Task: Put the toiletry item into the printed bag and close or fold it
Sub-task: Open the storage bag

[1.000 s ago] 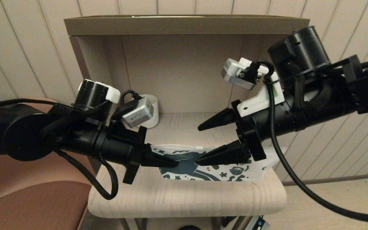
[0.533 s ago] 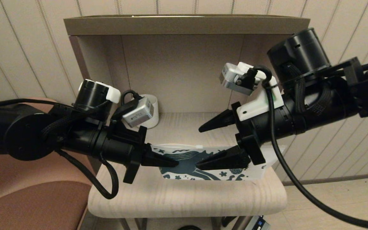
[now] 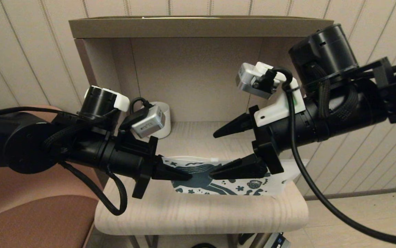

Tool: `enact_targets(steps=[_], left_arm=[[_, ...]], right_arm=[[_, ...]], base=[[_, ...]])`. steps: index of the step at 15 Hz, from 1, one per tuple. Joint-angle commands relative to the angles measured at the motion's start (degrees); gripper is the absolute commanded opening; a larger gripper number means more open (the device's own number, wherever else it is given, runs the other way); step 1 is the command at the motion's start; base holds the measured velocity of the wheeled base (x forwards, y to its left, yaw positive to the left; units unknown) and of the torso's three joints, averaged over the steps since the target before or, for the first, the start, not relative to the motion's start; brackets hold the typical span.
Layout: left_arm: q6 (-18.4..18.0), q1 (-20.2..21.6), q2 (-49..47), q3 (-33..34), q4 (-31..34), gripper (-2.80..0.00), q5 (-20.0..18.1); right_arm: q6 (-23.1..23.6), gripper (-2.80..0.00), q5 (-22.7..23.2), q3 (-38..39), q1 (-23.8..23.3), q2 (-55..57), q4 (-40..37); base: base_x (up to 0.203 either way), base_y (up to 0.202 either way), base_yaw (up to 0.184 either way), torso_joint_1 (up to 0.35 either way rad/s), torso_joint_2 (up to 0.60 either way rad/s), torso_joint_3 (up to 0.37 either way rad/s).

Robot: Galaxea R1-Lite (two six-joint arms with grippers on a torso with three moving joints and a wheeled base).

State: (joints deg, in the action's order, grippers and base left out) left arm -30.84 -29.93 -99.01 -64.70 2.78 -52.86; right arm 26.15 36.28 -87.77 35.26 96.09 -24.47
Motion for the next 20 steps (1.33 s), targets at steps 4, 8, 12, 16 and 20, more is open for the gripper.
enact_targets(steps=[4,8,12,16,20], left_arm=[[-0.01,-0.03,-0.13,-0.17,0.03,-2.8,-0.32],[-0.01,0.05,-0.2,-0.17,0.03,-2.8,-0.32],[-0.18,-0.04,-0.34,0.01,0.12,-2.8,-0.32],[-0.34,-0.04,-0.48,0.01,0.12,-2.8,-0.32],[-0.36,-0.04,-0.39,0.01,0.12,-2.8,-0.23]], right_arm=[[0.22,0.0,-0.25,0.41,0.78,0.15,-0.23],[0.31,0.0,-0.42,1.39,0.73,0.02,-0.23],[0.31,0.0,-0.42,1.29,0.78,-0.02,-0.14],[0.31,0.0,-0.69,1.29,0.78,-0.02,-0.14],[0.31,0.0,-0.69,1.2,0.87,-0.02,-0.23]], base=[[0.0,0.0,0.0,0.0,0.0,0.0],[0.0,0.0,0.0,0.0,0.0,0.0],[0.0,0.0,0.0,0.0,0.0,0.0],[0.0,0.0,0.0,0.0,0.0,0.0],[0.0,0.0,0.0,0.0,0.0,0.0]])
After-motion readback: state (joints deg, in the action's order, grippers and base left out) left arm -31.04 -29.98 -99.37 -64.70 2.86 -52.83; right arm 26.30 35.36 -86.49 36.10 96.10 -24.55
